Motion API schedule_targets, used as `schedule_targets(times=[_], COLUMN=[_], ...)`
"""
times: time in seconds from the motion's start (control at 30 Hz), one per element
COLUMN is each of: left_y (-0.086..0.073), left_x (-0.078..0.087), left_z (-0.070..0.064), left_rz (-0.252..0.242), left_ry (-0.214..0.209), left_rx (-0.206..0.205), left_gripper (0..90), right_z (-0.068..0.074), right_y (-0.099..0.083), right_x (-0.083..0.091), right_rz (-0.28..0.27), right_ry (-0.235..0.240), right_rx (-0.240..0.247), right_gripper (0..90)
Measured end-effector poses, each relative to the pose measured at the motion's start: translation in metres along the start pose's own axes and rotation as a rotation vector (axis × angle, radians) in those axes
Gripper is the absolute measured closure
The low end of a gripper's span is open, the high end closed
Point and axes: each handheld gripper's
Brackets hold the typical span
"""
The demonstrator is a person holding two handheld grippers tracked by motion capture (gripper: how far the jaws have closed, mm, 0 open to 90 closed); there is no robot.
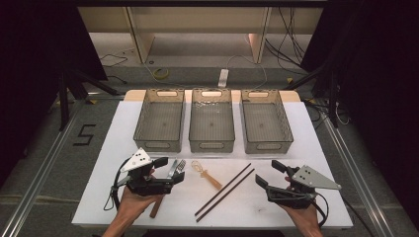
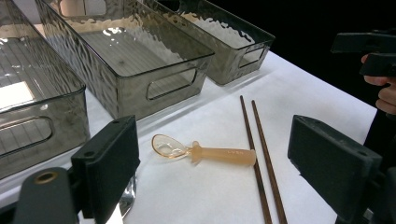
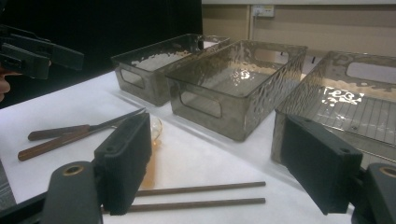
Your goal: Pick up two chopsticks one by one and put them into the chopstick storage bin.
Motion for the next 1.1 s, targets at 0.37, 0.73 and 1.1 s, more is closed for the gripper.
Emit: schedule_targets(times=[0.37, 0.73, 1.1], left_y=[0.002, 0.010, 0.014], left_x=[-0.004, -0.027, -0.059], left_z=[0.000, -0.009, -0.022], left_rz=[0.052, 0.235, 0.439], left_ry=[0.019, 0.036, 0.046], left_rx=[0.019, 0.037, 0.043], left_gripper=[16.0, 17.1, 24.9], right_z=[0.001, 0.000, 0.000], right_y=[0.000, 0.000, 0.000], right_x=[0.001, 0.000, -0.001], right_rz=[0.003, 0.019, 0.040], right_ry=[-0.006, -0.011, -0.012], right_rx=[0.008, 0.019, 0.020], right_gripper=[25.9, 25.9, 26.2])
Point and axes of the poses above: each handheld gripper's, and its own axes: x roughly backward along the jaws, y roughly out of its top, z roughly to its left, and after that the axes turned 12 degrees about -y, right-handed
